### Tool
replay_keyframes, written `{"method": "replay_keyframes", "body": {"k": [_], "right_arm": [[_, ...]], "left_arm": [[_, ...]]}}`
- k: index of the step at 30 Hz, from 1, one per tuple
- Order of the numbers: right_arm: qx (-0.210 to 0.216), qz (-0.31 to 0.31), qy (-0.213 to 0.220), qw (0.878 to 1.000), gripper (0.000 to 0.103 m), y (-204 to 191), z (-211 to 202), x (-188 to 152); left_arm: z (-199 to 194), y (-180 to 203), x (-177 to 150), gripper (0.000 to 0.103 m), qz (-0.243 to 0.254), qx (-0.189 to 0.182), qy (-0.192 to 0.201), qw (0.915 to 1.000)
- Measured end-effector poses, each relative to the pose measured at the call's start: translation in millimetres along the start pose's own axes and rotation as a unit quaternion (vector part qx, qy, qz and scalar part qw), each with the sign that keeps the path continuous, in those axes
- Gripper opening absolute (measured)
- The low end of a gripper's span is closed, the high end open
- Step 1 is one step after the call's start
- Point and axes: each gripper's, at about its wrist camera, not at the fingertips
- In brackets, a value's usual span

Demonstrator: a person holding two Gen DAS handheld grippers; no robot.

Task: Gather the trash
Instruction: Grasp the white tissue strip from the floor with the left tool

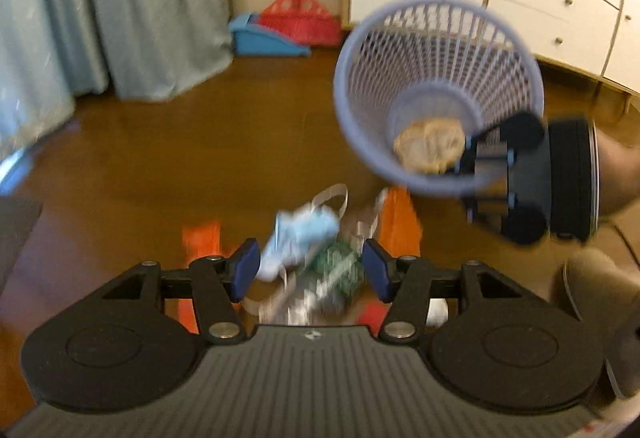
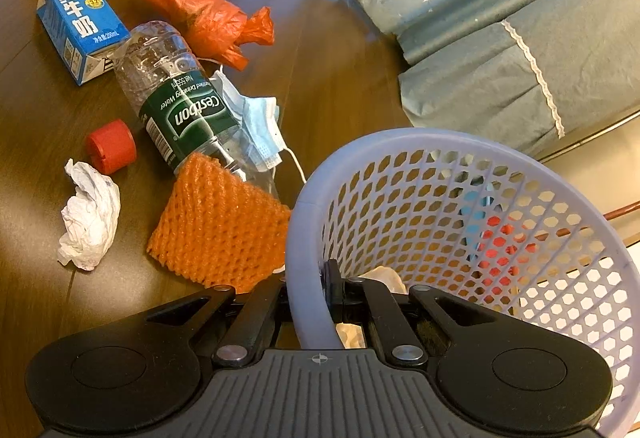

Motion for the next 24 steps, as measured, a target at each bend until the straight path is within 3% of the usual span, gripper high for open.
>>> {"method": "replay_keyframes", "body": {"k": [3,13,24], "right_arm": [[0.001,-0.001,-0.001,1.000,0.000,0.0,0.7,0.1],[0.003,-0.002,-0.004,1.000,0.000,-0.8,0.5,-1.7],[0.001,-0.003,-0.006,1.000,0.000,-0.6,2.0,-1.0]], "left_arm": [[-1.2,5.2,-36.6,0.051,-0.017,-0.007,-0.018,0.9997],[18.8,58.4,-127.6,0.046,0.059,-0.072,-0.109,0.9896],[28.1,73.7,-167.9,0.030,0.093,-0.084,-0.169,0.9776]]}}
Point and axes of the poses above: each gripper's, at about its wrist camera, not at the fingertips, and z roughly the way its jaws point, y to its right, x to its top, and after that the axes turned 3 degrees about z, right-handed
